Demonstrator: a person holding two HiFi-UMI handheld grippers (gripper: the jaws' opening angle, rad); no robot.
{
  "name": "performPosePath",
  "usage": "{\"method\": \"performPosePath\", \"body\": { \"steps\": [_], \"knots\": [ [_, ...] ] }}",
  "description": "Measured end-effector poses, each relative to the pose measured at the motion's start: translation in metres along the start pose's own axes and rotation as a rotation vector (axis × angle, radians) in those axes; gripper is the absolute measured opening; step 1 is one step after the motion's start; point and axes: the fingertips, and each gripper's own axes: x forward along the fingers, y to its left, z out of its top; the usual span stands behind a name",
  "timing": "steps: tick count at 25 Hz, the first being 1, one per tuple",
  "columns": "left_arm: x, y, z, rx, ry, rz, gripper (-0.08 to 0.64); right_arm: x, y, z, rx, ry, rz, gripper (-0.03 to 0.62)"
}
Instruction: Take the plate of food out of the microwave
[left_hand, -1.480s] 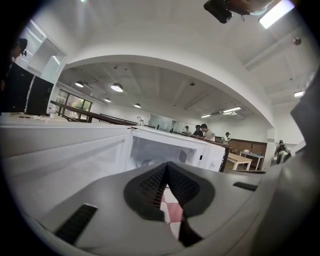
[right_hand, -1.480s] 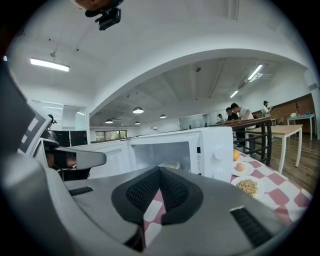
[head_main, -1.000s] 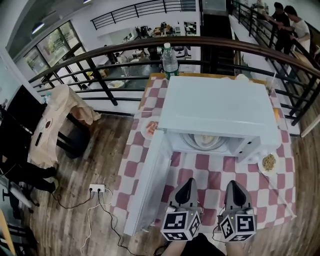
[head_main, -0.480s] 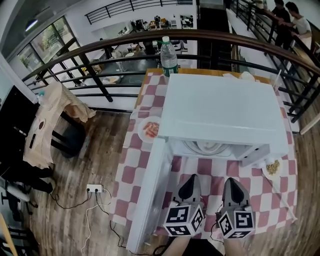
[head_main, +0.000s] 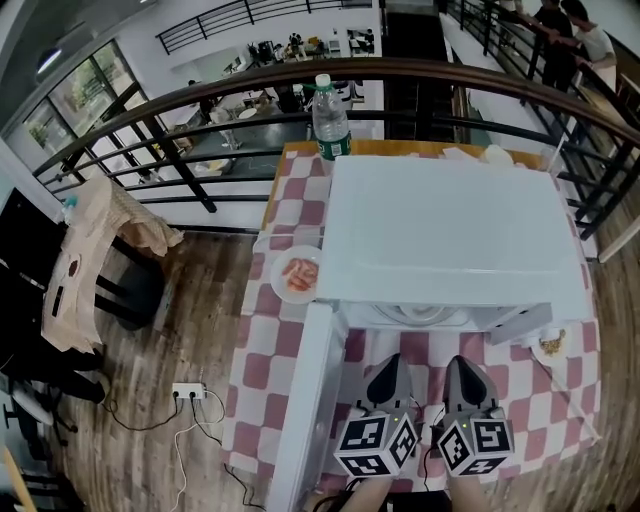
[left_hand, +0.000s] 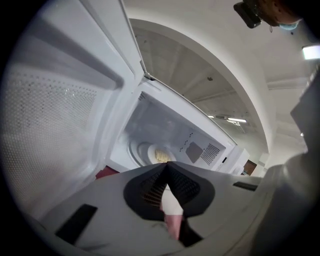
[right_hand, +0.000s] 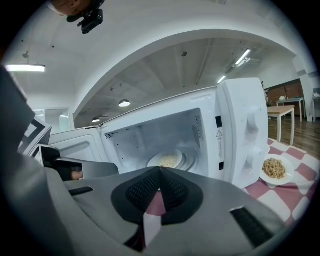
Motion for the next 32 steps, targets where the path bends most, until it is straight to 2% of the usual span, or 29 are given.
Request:
{"method": "performPosePath", "body": {
  "steps": [8,14,25,28,32],
  "knots": [
    [0.018,0.008,-0.001,-0.113,0.011,-0.006,0.007,0.008,-0.005,-0.003,0.011,0.007,-0.007,-0.006],
    [0.029,0.009,-0.008,-0.153,0.02,0.0,0.003,0.015,-0.008,-0.008,0.02,0.019,0.008,-0.006],
    [0.052,0.017,-0.015,-0.279,-0.006,0.031,0.003,0.032,-0.03,-0.009,0.036,0.041,0.026,-0.006],
    [0.059,0.015,-0.016,-0.34,-0.026,0.018,0.003,0.032,-0.033,-0.009,0.036,0.049,0.029,-0.006],
    [0.068,0.016,-0.016,-0.478,-0.041,-0.012,0.003,0.032,-0.034,-0.008,0.047,0.057,0.033,-0.006]
  ]
}}
